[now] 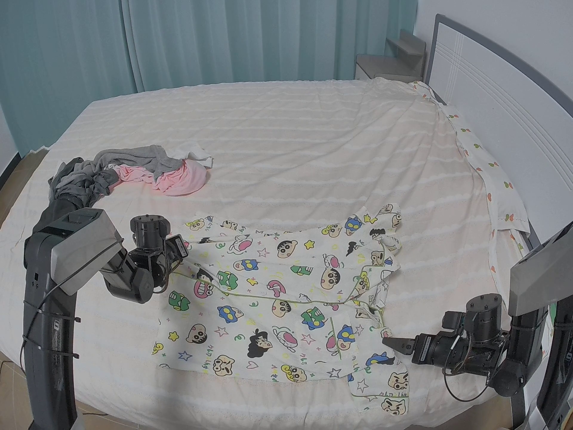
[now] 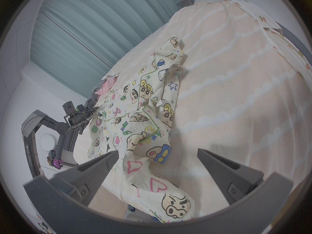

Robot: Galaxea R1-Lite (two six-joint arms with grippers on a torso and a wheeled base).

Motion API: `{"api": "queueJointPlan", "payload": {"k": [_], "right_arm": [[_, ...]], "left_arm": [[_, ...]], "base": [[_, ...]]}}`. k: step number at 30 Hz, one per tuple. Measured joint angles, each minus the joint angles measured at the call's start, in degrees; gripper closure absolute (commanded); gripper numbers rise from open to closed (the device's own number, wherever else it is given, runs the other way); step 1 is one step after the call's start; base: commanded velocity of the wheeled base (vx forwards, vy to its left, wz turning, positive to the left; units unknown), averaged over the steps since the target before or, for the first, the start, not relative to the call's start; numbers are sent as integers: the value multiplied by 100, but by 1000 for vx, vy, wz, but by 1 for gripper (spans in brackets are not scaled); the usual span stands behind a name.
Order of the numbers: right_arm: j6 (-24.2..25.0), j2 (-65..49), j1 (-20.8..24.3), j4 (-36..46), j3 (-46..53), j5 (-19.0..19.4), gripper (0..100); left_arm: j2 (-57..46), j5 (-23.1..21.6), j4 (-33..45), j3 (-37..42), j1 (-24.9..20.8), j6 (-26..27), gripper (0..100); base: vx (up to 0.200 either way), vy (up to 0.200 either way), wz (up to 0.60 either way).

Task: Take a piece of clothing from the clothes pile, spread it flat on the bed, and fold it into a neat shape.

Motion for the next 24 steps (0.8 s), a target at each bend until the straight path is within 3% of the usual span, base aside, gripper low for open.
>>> {"api": "queueJointPlan", "payload": {"k": [15, 24], "right_arm": [[17, -20, -428, 0, -402, -26, 0], [-6, 123, -877, -2, -1213, -160, 0]], "left_arm": [[-267, 2, 0, 262, 65, -72, 0], [-1397, -273, 29, 1298, 56, -461, 0]], "base": [[0, 0, 0], [0, 0, 0]]}}
